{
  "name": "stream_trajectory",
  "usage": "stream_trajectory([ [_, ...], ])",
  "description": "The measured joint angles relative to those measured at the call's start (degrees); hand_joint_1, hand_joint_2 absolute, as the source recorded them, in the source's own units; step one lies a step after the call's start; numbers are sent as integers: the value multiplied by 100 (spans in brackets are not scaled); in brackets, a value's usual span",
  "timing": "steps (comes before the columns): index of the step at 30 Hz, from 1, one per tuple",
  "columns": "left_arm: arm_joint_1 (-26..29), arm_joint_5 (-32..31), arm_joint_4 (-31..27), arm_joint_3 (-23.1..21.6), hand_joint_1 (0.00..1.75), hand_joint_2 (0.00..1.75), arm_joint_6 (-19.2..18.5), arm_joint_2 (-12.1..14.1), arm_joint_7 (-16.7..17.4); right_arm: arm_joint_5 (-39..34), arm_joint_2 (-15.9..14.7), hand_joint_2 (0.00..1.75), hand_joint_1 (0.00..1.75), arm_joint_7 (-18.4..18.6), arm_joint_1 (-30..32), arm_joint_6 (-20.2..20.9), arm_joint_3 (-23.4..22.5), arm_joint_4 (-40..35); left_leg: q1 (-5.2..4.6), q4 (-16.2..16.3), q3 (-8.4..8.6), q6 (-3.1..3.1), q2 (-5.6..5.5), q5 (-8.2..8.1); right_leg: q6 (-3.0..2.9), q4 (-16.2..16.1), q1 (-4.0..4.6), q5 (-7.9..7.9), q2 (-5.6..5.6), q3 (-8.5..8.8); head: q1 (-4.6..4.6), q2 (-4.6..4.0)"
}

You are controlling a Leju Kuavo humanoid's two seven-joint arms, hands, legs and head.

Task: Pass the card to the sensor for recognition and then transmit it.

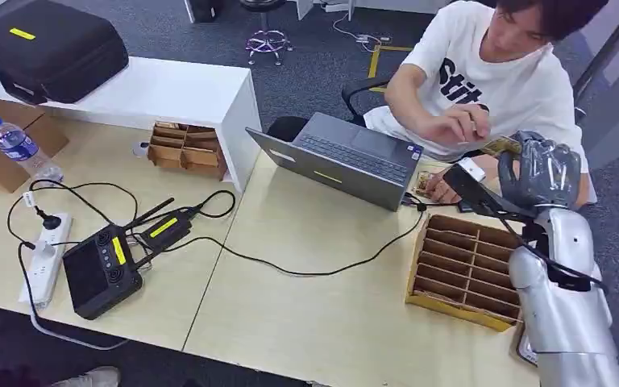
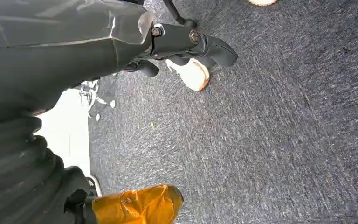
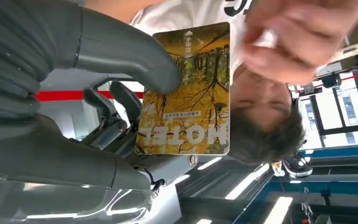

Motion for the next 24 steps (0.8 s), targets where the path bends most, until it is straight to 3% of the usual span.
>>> stream_trajectory([
  [7,0,0,2,0,0,175,7,0,9,-70,2,175,175,-33,4,37,-42,-2,0,0,0,0,0,0,0,0,0,0,0,0,0,0],
  [12,10,9,2,0,0,175,37,-2,15,-590,2,175,175,-407,328,30,-107,-385,0,0,0,0,-2,-1,0,-1,0,-1,-2,-2,0,0],
  [19,56,52,2,85,0,175,61,-15,85,-1369,-22,175,175,-1097,1984,-529,-410,-2127,2,0,-6,0,-15,-16,1,-5,1,-17,-14,-4,2,0],
  [24,108,127,0,271,0,175,105,-83,83,-2427,-31,175,175,-1776,3451,-811,-1087,-3262,1,0,-9,6,-29,-27,0,-9,1,-28,-28,-1,0,0],
])
